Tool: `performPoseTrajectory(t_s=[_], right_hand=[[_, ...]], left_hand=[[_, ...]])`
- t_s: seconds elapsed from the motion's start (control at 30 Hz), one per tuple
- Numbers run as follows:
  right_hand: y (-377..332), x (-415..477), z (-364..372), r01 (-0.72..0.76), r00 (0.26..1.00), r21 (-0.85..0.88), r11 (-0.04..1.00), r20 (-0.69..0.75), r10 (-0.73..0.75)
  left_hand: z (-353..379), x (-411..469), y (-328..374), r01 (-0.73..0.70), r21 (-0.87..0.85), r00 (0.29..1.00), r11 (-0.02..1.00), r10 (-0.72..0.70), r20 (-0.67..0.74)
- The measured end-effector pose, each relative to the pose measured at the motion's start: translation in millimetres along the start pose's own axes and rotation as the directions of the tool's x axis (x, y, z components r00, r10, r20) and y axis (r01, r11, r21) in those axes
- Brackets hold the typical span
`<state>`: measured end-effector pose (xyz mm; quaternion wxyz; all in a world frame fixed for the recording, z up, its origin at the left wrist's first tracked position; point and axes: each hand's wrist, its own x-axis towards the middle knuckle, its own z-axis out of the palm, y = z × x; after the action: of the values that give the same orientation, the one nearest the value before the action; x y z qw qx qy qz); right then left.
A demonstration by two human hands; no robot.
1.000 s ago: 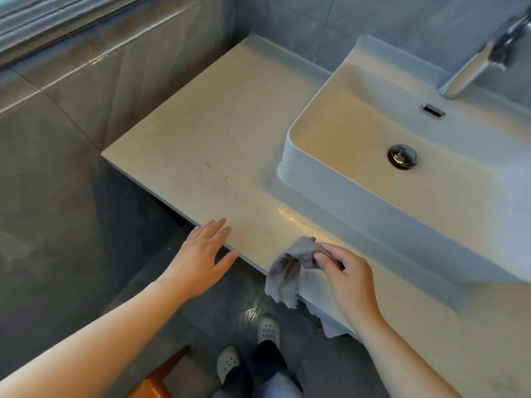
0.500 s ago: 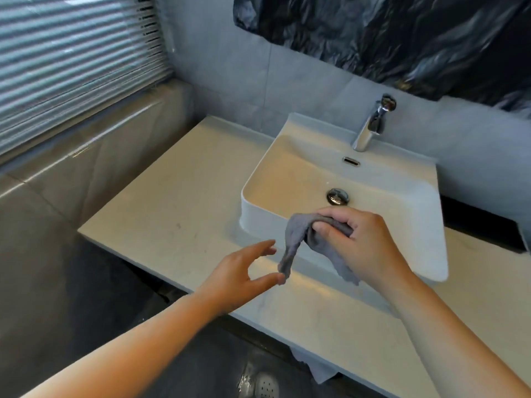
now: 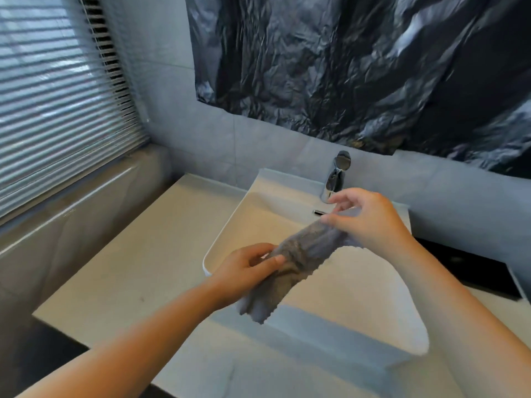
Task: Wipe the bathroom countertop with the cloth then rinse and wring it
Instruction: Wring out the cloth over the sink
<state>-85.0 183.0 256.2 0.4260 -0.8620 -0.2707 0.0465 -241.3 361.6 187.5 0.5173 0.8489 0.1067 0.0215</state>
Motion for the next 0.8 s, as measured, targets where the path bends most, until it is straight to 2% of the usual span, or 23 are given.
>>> performPoseTrajectory(t_s=[0.13, 0.23, 0.3, 0.43, 0.57, 0.7, 0.8], right_hand=[[35, 33, 0, -0.12, 0.993, -0.027, 0.992, -0.013, 0.12], [54, 36, 7, -0.082, 0.996, -0.074, 0.994, -0.047, 0.079], [60, 30, 11, -0.063, 0.998, 0.031, 0.998, -0.012, 0.064], [67, 19, 22, -0.143, 0.982, 0.329, 0.933, 0.161, 0.094], [62, 20, 21, -0.147, 0.986, 0.487, 0.861, 0.139, 0.089], [50, 24, 20, -0.088, 0.995, 0.398, 0.913, 0.07, 0.066], [39, 29, 16, -0.089, 0.996, 0.374, 0.923, 0.034, 0.083]], left_hand=[[0, 39, 18, -0.003, 0.087, 0.999, 0.996, 0.0, 0.039], [2, 62, 33, -0.054, 0.087, 0.998, 0.995, 0.053, 0.022], [3, 77, 40, -0.09, 0.072, 0.996, 0.993, 0.089, 0.023], [1, 102, 45, -0.142, 0.03, 0.988, 0.989, 0.14, 0.057], [-1, 116, 49, -0.17, -0.049, 0.979, 0.984, 0.175, 0.109], [-1, 127, 45, -0.245, -0.015, 0.967, 0.97, 0.245, 0.066], [-7, 134, 36, -0.18, 0.009, 0.983, 0.984, 0.18, -0.035]])
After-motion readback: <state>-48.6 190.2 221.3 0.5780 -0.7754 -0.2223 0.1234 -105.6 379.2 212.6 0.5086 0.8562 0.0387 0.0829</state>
